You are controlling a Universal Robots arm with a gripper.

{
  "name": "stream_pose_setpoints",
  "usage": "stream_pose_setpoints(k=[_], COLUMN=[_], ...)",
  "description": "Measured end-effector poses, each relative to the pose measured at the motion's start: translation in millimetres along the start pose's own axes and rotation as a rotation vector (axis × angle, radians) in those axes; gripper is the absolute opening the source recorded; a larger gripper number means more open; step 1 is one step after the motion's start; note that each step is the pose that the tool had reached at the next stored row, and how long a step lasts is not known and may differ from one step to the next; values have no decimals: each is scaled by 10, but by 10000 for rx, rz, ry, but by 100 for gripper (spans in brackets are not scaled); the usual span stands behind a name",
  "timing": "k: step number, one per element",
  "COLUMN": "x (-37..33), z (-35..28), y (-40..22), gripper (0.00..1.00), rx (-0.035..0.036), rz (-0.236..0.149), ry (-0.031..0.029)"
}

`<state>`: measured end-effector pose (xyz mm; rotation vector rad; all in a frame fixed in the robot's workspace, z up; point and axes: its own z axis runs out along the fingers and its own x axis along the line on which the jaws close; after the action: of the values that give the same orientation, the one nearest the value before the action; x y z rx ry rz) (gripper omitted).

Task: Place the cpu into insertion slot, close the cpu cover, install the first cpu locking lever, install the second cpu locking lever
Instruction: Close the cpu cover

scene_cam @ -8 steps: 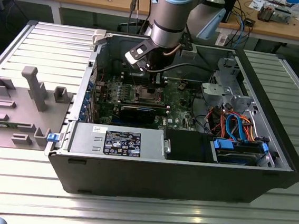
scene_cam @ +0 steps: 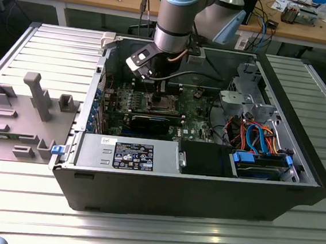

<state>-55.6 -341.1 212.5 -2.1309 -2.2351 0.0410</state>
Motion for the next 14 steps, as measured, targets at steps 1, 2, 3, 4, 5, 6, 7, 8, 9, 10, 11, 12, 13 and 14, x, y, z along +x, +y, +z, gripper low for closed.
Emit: stream_pose_setpoints(k=[1,2,3,4,5,6,7,8,9,10,11,12,13,14], x=[-1,-3,-4,-5,-6,-8,-11,-15,-19,-23,-26,-28,-30,-32], z=[7,17,26,36,43,58,69,75,81,82,79,76,72,63], y=[-15,-25,-30,-35,-38,-43,-44,-45,-45,-42,-16,50,99,141], gripper=[11,11,11,11,11,11,11,11,11,11,11,11,11,11], rx=[-2,-4,-3,-2,-3,-3,-1,0,0,-1,-2,6,17,30], rz=[0,0,-1,-2,-2,-4,-6,-4,-3,-4,-2,-4,-5,-4], ry=[12,24,25,30,35,47,56,61,64,66,62,67,70,75])
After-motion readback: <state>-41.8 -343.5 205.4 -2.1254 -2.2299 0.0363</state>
